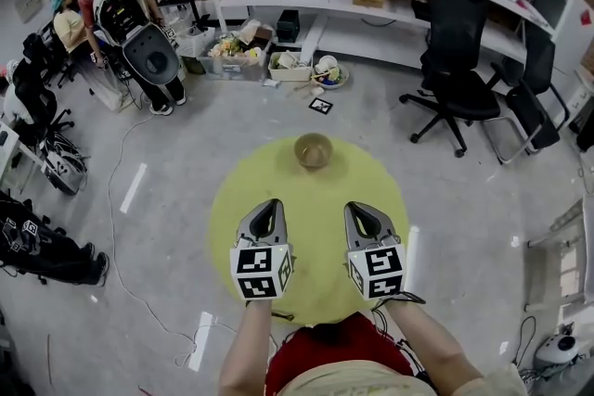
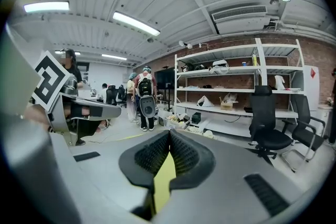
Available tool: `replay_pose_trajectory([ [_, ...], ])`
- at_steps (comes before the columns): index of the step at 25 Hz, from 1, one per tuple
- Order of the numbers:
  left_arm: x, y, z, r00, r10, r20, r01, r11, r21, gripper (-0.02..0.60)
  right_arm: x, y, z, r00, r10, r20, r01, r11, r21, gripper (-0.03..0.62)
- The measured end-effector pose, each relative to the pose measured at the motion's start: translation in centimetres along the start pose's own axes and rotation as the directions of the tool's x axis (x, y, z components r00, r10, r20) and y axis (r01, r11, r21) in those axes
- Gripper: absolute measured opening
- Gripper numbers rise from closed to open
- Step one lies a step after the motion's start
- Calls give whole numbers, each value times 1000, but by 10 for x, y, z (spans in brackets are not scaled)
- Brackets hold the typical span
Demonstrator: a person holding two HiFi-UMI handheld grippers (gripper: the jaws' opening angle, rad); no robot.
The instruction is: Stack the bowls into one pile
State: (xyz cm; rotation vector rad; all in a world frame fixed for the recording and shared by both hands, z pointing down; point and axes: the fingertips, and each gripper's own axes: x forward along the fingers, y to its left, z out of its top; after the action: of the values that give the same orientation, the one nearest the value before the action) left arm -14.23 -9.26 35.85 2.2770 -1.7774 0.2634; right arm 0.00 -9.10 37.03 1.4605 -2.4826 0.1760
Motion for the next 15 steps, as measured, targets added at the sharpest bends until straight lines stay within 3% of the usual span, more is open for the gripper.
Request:
replay_pose_trajectory([
  [15,-62,-9,-10,1000,22,19,-22,1000,-3,23,-53,17,4,999,13,38,-13,1000,14,35],
])
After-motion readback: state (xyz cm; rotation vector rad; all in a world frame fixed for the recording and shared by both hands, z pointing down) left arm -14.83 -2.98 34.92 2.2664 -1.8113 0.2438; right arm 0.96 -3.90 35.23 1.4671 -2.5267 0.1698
